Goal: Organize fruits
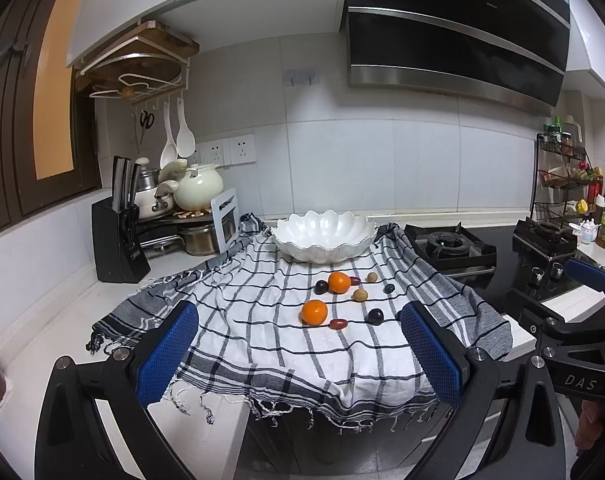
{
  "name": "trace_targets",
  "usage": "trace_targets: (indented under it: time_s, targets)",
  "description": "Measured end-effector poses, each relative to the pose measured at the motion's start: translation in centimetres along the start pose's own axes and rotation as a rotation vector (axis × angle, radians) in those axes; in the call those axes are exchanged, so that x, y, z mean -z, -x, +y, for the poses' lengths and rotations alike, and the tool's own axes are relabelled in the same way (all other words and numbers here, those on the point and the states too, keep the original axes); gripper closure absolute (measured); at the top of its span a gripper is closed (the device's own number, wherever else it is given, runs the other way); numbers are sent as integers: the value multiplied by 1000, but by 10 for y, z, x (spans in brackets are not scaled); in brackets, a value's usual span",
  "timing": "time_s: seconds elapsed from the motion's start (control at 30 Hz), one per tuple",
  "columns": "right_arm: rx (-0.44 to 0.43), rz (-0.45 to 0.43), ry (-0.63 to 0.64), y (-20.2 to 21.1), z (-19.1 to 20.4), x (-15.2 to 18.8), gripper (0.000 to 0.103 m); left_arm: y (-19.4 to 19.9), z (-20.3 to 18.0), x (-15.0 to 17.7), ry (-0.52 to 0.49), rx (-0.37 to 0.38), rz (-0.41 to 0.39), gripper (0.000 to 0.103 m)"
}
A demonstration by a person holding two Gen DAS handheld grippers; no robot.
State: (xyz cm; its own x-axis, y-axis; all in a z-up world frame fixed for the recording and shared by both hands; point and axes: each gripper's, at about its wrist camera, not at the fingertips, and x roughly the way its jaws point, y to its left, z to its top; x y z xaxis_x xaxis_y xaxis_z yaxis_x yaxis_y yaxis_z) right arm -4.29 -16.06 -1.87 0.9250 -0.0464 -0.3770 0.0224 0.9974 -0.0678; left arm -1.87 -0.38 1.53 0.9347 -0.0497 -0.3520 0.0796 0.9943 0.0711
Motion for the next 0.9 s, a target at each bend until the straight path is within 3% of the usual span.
trace_targets:
  time_s: [0.9]
  targets:
    - [2, -8, 9, 4, 1, 1, 0, 2, -3, 2, 2, -2, -1, 0]
